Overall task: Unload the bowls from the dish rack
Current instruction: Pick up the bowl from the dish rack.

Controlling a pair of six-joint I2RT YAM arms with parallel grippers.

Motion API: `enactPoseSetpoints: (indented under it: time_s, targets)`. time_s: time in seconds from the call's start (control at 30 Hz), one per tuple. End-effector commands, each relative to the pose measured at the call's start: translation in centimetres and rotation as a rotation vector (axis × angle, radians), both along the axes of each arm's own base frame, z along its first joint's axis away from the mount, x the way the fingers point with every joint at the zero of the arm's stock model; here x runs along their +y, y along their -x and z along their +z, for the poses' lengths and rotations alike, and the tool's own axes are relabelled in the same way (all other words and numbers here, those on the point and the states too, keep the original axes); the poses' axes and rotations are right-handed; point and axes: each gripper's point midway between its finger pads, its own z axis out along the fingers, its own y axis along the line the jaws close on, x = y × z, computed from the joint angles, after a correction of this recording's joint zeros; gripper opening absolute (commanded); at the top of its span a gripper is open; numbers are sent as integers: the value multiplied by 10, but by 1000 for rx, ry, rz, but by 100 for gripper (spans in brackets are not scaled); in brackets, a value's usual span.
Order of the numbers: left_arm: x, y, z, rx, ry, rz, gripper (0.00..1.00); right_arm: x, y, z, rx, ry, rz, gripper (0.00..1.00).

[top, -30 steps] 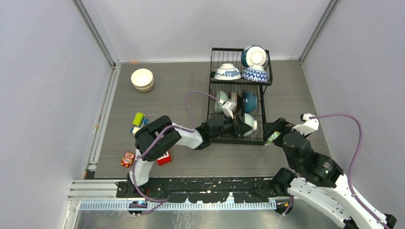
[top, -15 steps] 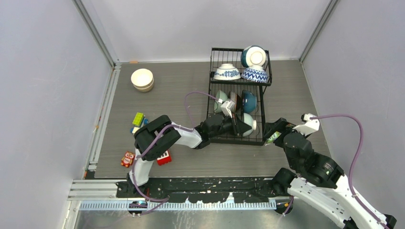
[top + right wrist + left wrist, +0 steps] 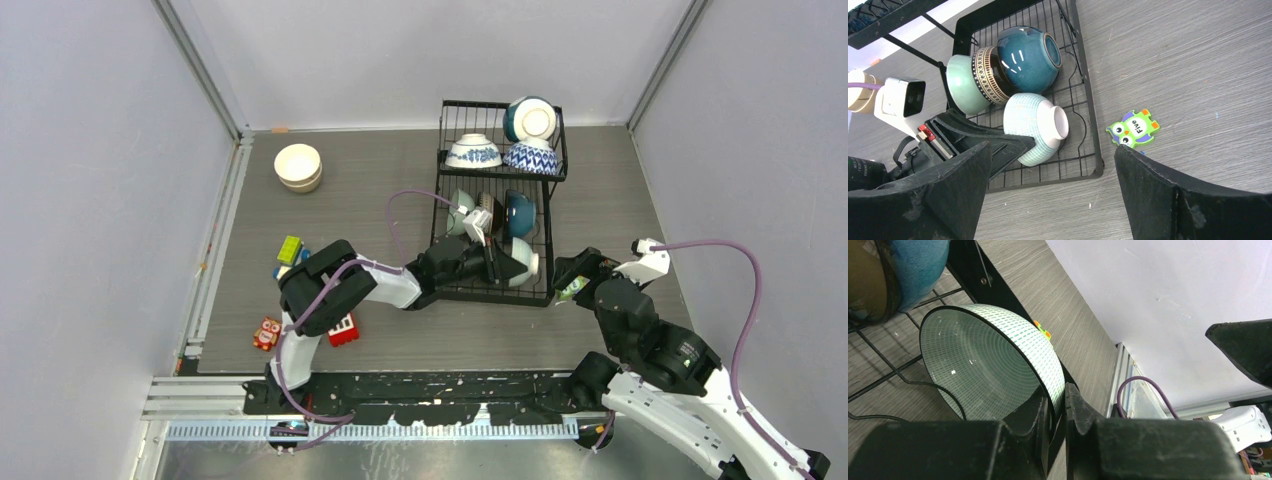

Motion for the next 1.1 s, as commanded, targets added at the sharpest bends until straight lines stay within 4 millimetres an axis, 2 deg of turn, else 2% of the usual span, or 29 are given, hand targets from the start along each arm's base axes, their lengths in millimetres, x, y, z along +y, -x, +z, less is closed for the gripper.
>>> enactPoseSetpoints:
  time_s: [0.0, 0.23, 0.57, 0.73, 0.77, 1.07]
  targets:
    - [10, 8, 158, -279, 373, -32, 0, -3, 0, 11, -34, -24, -10, 95]
    - [16, 12, 176, -321, 384, -44, 0, -3, 0, 14, -42, -26, -8, 95]
    - [28, 25, 177, -322, 360, -71, 0, 5, -3, 27, -67, -42, 24, 96]
    - [52, 46, 174, -354, 258, -90, 0, 18, -8, 44, -79, -23, 82, 95]
    - [60, 53, 181, -380, 237, -90, 0, 20, -10, 48, -79, -16, 92, 96]
    - [110, 103, 175, -576, -95, -117, 0, 48, -25, 78, -100, 21, 184, 96]
